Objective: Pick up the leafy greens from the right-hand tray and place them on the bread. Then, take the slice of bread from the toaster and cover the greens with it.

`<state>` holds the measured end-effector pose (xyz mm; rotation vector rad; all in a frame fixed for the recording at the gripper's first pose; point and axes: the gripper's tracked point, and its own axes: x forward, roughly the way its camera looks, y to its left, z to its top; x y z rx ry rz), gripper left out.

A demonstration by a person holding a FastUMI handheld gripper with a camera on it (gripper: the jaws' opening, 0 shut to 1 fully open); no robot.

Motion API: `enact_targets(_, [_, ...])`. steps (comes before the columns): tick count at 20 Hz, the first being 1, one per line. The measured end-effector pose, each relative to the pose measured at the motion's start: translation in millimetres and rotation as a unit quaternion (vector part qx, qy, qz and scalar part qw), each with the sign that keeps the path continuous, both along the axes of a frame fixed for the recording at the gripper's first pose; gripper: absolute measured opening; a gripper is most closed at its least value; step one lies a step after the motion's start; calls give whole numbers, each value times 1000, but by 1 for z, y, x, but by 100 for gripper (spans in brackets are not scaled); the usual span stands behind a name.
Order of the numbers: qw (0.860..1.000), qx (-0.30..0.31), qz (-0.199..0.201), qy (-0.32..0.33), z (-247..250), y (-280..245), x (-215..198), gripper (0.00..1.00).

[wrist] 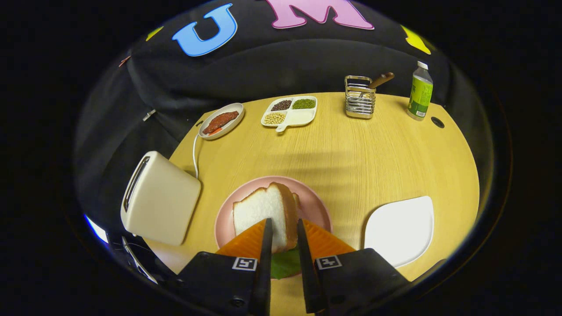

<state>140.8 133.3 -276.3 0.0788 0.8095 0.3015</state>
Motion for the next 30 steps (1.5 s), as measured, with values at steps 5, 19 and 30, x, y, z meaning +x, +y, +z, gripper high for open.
enact_targets(5, [999,-38,6,-9,-3,-14,-5,61])
enact_targets(19, [973,-31,-36,-225,153,-39,-34,99])
enact_targets(30, [906,-14,-131,-402,305,-77,-120,98])
